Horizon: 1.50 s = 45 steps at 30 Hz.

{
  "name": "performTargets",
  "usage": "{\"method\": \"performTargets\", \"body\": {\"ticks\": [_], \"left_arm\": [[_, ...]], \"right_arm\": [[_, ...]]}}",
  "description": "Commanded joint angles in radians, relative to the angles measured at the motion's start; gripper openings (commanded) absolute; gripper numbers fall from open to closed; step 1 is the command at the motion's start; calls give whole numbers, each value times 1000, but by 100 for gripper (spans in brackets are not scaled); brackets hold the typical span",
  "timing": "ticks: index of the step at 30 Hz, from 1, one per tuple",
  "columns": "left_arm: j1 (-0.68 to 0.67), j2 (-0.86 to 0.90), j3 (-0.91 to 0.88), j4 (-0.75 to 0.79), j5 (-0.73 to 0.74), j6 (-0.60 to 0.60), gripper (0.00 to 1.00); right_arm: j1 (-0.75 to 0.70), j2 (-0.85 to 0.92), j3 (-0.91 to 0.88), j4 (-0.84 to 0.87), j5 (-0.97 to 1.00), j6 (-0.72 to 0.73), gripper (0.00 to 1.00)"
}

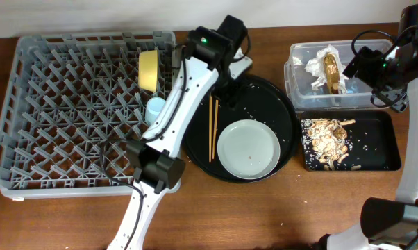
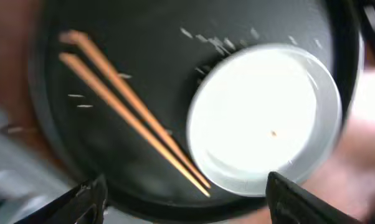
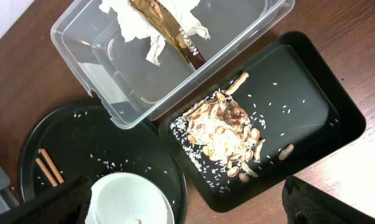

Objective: Sort waste into correct bins and load items into the dishwasher rack
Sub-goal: 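Grasp the edge of the white plate with the left gripper, then lift the white plate and stand it upright in the rack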

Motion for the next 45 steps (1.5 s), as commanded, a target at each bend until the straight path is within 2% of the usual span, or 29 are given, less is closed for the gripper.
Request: {"method": "performTargets", "body": {"ticks": [1,4,6,8,11,12,14,15,17,18,19,23,27,30,32,35,38,39,41,45], "left_arm": [[-8,9,-159,49,113,150,81],[-10,9,-339,211,56,156,80],[-24,9,-452,308,53,224,79],[-40,9,-512,376,-5,229,79],[-58,9,-563,446,-40,229,70],[-61,9,-571,453,-40,237,62],[-63,9,-571,452,-40,240,30],[-63,9,-571,452,-41,240,25],[-63,9,-571,452,-41,240,22],[-70,9,-571,452,-42,240,13],[-78,9,-571,451,-53,240,0],[-71,-61,-477,378,-54,144,0],[-12,-190,-253,312,-56,141,0],[21,-232,-159,298,-91,140,0],[74,-282,-94,296,-229,140,0],[200,-369,-63,301,-537,76,0],[317,-389,-63,298,-830,-44,0],[361,-385,-64,297,-880,-81,0],[422,-384,-79,300,-887,-129,0],[447,-384,-156,351,-948,-145,0]], "right_arm": [[-1,2,0,-2,12,5,99],[-1,2,0,-2,12,5,98],[-1,2,0,-2,12,5,98],[-1,2,0,-2,12,5,99],[-1,2,0,-2,12,5,98],[-1,2,0,-2,12,5,98],[-1,2,0,-2,12,5,98],[-1,2,0,-2,12,5,98],[-1,2,0,-2,12,5,98],[-1,2,0,-2,12,5,98],[-1,2,0,-2,12,5,99],[-1,2,0,-2,12,5,98],[-1,2,0,-2,12,5,98],[-1,2,0,-2,12,5,98],[-1,2,0,-2,12,5,98],[-1,2,0,-2,12,5,98],[-1,2,0,-2,12,5,98],[-1,2,0,-2,12,5,98],[-1,2,0,-2,12,5,98],[-1,2,0,-2,12,5,98]]}}
